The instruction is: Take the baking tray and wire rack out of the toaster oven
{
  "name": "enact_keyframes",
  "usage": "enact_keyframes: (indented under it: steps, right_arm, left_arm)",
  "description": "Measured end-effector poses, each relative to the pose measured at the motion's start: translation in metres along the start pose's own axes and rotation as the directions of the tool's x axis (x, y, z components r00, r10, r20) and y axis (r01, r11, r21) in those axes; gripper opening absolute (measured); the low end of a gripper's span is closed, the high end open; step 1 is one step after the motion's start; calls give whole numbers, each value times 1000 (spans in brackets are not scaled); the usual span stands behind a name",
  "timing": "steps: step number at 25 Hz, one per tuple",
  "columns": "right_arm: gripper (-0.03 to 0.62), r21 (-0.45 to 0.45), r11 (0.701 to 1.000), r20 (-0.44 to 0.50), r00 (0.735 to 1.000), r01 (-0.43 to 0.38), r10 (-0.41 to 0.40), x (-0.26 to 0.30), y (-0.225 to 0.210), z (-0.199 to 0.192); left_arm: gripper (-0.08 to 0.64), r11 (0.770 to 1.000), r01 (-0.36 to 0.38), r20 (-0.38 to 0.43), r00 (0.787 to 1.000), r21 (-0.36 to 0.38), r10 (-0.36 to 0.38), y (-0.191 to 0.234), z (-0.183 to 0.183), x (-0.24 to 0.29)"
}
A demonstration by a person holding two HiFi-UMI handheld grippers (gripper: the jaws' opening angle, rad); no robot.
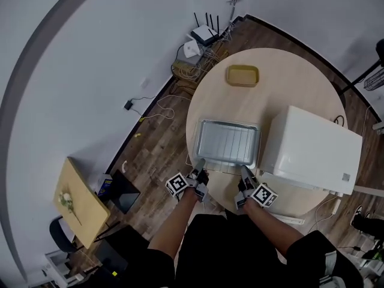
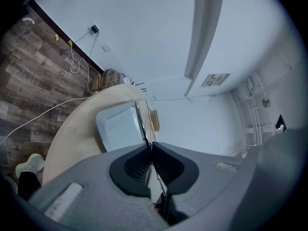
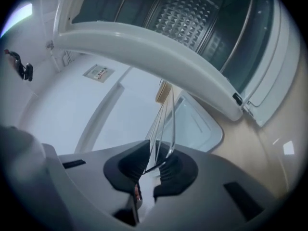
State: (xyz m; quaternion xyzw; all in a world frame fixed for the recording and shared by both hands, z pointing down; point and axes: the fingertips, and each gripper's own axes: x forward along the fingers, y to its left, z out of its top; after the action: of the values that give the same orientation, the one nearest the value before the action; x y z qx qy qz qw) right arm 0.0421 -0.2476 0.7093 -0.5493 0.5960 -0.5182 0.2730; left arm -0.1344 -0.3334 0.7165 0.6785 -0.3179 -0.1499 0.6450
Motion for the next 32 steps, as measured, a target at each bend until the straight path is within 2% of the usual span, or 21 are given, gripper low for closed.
enact_keyframes:
  steps: [3,7,12,17,22,25,29,32]
  right_arm:
    - [30,-31,999,-15,999,35,-35,14,-10,4]
    - [34,-2,994,13,994,108,-108,25,-24,12]
    - [44,27,976,-1,977,214,-214,36,-42,10]
    - [87,33,940,-70,939,339,-336,35,-57,5]
    - [120,-6,909,-88,905,417,-416,33,-66,5]
    - [139,-24,895,-91,891,446,-446,30,-70,3]
    - [149,-65,884,-77,881,463,-467,30,-71,5]
    - [155,-90,872,-69,871,481,-487,32,-72,6]
  left_arm:
    - [21,999,-38,-16,999,27,38,11,6,12]
    - [21,995,-73,-35,997,69,75,18,7,27]
    - [21,976,-175,-47,982,131,182,33,10,34]
    - [25,938,-250,-100,955,240,280,36,5,37]
    - [55,892,-301,-157,916,336,368,39,-1,44]
    - [76,862,-327,-161,897,387,412,41,-3,43]
    - [107,830,-372,-146,873,415,464,44,-3,39]
    - [170,807,-421,-128,851,414,509,48,2,29]
